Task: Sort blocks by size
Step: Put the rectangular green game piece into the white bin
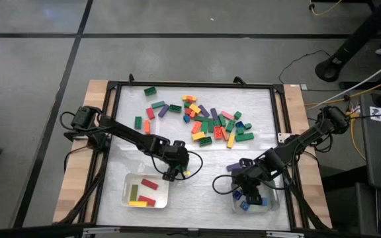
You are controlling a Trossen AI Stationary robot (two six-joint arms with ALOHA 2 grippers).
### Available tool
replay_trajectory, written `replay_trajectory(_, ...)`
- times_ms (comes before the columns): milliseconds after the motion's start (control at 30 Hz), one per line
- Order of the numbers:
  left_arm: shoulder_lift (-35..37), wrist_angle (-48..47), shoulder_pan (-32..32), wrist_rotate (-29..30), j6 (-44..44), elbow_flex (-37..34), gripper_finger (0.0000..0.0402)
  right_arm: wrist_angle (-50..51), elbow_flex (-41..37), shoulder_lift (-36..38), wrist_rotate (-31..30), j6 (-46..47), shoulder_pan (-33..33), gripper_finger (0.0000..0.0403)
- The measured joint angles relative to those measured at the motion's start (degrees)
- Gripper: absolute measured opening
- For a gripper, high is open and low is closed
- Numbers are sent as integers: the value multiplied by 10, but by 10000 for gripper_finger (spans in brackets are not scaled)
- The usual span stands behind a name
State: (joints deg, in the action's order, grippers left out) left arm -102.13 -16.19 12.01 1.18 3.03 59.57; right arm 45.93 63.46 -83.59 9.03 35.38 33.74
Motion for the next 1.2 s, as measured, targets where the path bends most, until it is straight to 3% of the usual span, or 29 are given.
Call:
replay_trajectory(600,-4,-33,-6,0,2,0,253,0,0,0,-28,-14,0,218)
replay_trajectory(933,-24,-35,-17,-13,4,1,252,-1,0,0,-135,-65,0,218)
replay_trajectory(1067,-24,-38,-17,-11,6,1,225,0,0,0,-189,-89,-11,218)
replay_trajectory(1200,-26,-42,-16,-25,6,0,180,0,0,0,-188,-89,-39,218)
